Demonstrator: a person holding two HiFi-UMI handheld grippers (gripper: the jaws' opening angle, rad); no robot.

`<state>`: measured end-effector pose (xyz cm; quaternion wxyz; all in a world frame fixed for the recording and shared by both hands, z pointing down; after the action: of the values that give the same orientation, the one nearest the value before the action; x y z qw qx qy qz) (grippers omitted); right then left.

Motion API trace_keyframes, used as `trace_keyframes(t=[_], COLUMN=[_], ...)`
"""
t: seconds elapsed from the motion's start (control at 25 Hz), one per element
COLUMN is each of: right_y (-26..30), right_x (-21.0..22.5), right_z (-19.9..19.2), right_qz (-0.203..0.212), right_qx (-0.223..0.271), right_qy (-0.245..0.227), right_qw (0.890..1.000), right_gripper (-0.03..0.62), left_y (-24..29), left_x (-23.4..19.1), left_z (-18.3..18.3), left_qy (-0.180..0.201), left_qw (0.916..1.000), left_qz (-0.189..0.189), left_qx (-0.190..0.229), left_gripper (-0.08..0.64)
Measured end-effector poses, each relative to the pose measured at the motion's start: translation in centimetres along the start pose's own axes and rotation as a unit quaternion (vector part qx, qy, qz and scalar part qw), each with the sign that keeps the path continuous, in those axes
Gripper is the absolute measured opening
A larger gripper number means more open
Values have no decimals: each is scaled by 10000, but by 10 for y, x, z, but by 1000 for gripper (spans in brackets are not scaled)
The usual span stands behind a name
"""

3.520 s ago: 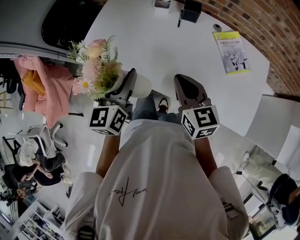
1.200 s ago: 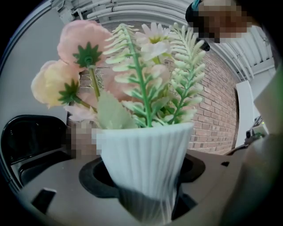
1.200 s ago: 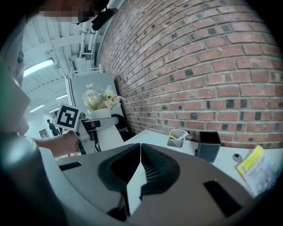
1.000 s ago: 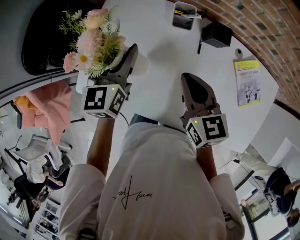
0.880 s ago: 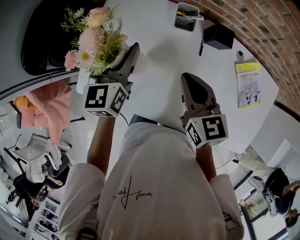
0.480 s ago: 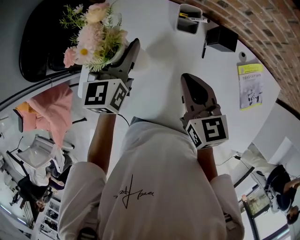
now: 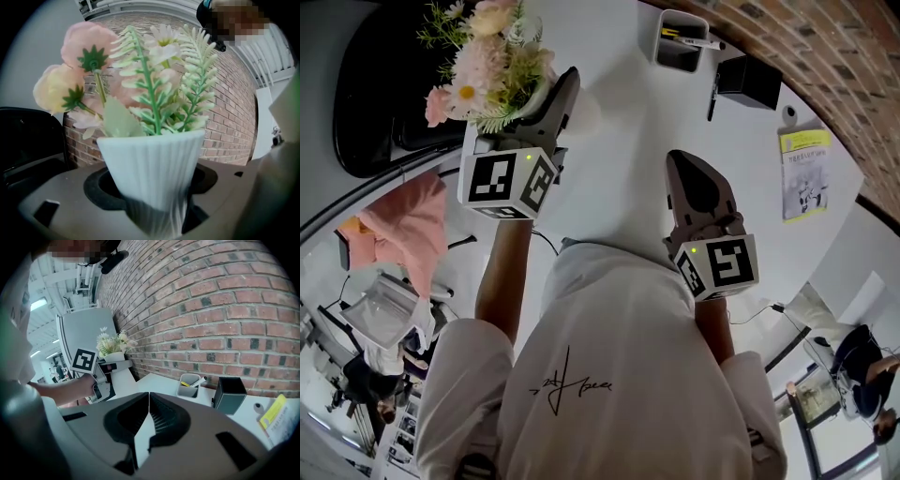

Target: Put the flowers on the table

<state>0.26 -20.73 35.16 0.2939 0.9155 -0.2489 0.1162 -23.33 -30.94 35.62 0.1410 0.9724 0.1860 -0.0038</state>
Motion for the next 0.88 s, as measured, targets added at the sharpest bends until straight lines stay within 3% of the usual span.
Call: trace_keyframes(t=[0.88], right_y=[56], right_x=[-1], right_z=[24], right_qz=[103], right_qx=[63], right_qy=[-357], right_qw=[9993], right_gripper=[25], left_y=[45], left_x=[-24], left_z=[-9], left_qy=[96], left_qw=[9999], left_qz=[20], left_qx=[-22], left_gripper=[351])
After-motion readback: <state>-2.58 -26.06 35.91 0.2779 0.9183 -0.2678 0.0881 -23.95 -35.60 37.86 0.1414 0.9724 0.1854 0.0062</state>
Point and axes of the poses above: the fingertips, and each gripper's own axes: y forward along the fingers, x to its right, z out of its top, the point moved 7 cm from there along -y, backward along the fingers, and after that the axes turned 9 degrees about y, right-handed, at the moved point
